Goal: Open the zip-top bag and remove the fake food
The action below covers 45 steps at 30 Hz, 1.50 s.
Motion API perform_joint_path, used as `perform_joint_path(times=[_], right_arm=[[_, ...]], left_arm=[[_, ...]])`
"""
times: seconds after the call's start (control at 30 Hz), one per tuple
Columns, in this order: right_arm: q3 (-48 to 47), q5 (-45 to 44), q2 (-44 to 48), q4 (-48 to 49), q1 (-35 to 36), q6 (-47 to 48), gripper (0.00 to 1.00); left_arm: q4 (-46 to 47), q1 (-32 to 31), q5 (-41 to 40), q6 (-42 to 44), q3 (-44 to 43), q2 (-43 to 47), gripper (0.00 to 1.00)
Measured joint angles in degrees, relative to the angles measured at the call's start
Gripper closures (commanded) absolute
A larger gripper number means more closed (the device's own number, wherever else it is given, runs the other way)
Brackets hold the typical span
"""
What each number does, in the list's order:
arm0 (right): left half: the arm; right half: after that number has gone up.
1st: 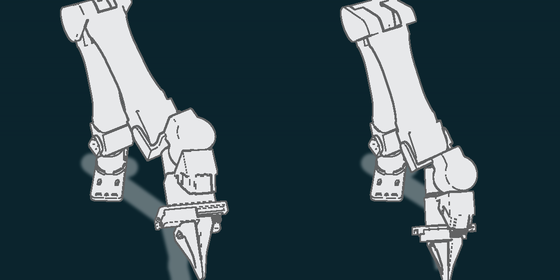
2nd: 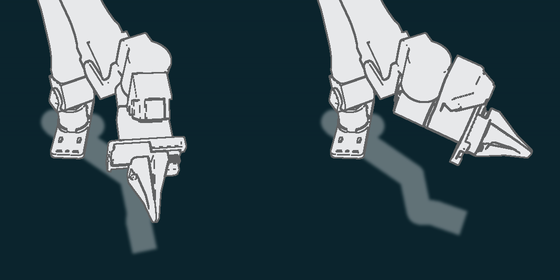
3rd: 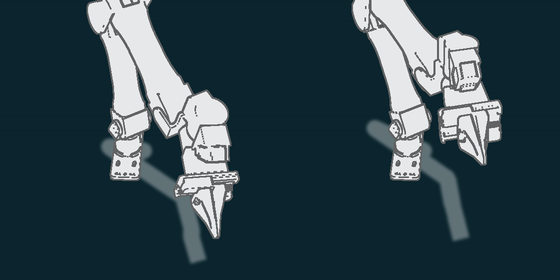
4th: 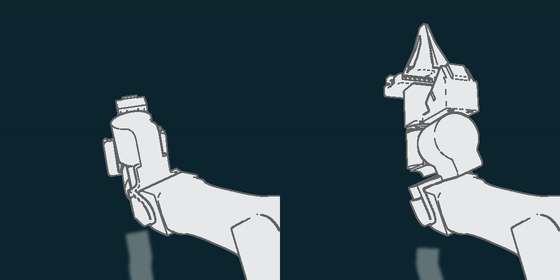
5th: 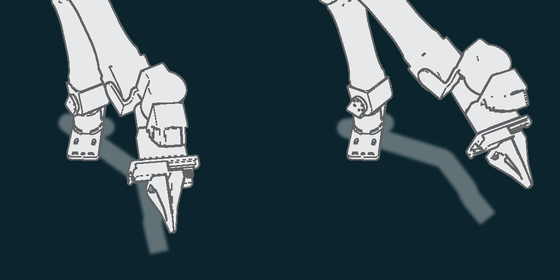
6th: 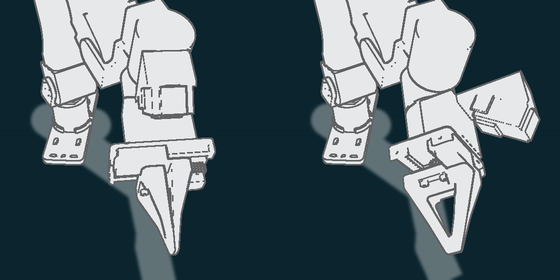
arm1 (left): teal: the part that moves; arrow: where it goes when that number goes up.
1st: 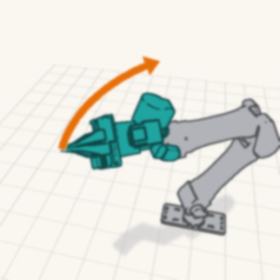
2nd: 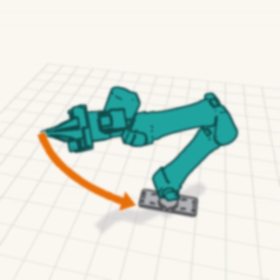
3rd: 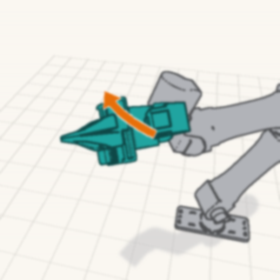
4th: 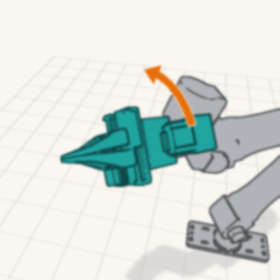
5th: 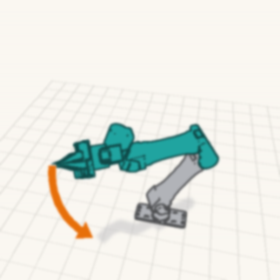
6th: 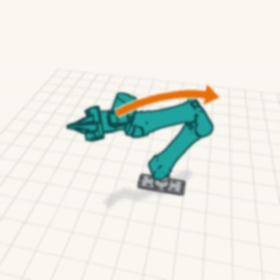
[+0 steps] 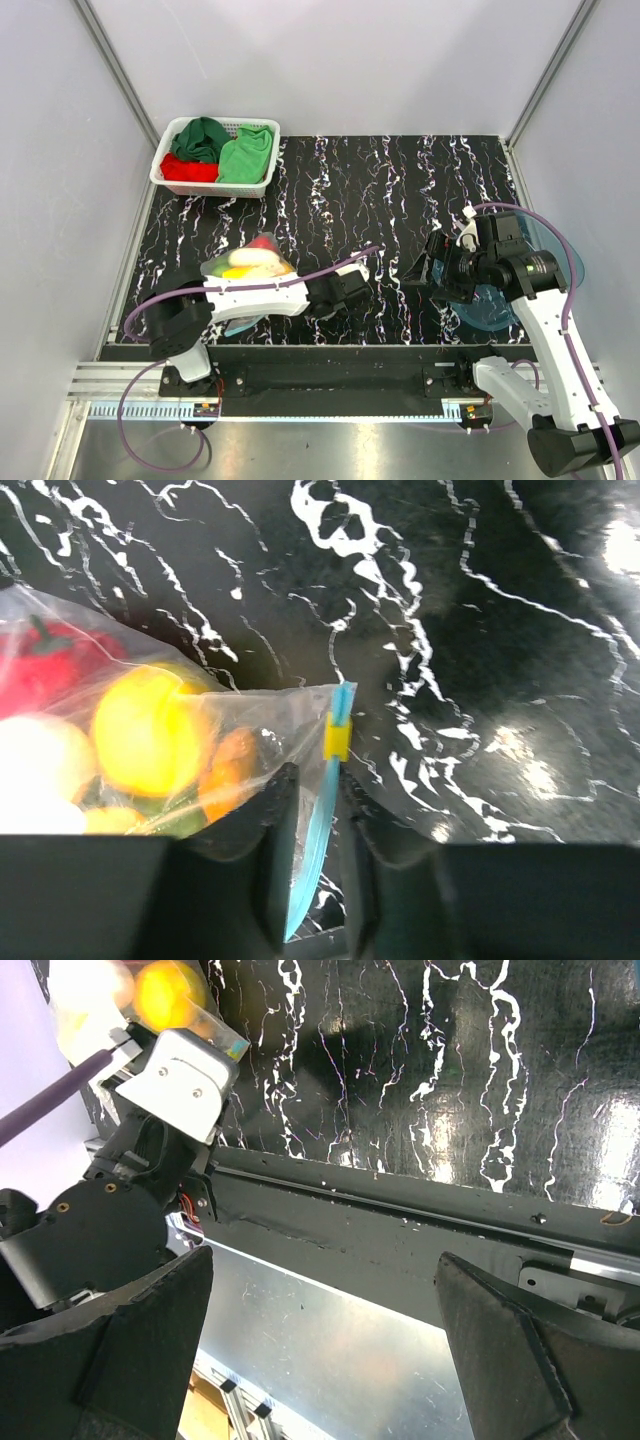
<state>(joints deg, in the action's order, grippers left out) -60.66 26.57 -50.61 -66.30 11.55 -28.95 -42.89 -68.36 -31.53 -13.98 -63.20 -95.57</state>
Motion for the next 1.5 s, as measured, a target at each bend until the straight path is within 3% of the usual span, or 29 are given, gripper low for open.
perform_joint_path(times=[0.17,0.4,0.53,0.87,1.23,1.5], right_arm=[[0.7,0.0,0.6,0.0,0.0,-0.5,0.0],[1.0,1.4,0.6,2.0,0.0,0.1,0.0],[1.7,4.4,-0.2,6.8,0.0,2.7,0.0],[11.2,18.1,0.6,29.7,0.0,6.5,0.0],[14.7,34.3,-3.3,54.2,2.1,5.7,0.05],[14.2,40.2,-11.8,70.3,6.5,1.1,0.25]], left_arm=[[-0.2,0.0,-1.6,0.7,-0.1,-0.7,0.99],[-2.8,0.0,0.8,1.1,-3.2,1.1,1.0],[-5.7,0.0,6.2,1.1,-7.1,5.5,1.0],[-9.8,2.8,21.9,0.7,-17.7,12.8,1.0],[-10.7,12.7,43.2,2.9,-22.9,14.7,1.0],[-11.1,21.2,55.7,3.5,-25.6,15.0,1.0]])
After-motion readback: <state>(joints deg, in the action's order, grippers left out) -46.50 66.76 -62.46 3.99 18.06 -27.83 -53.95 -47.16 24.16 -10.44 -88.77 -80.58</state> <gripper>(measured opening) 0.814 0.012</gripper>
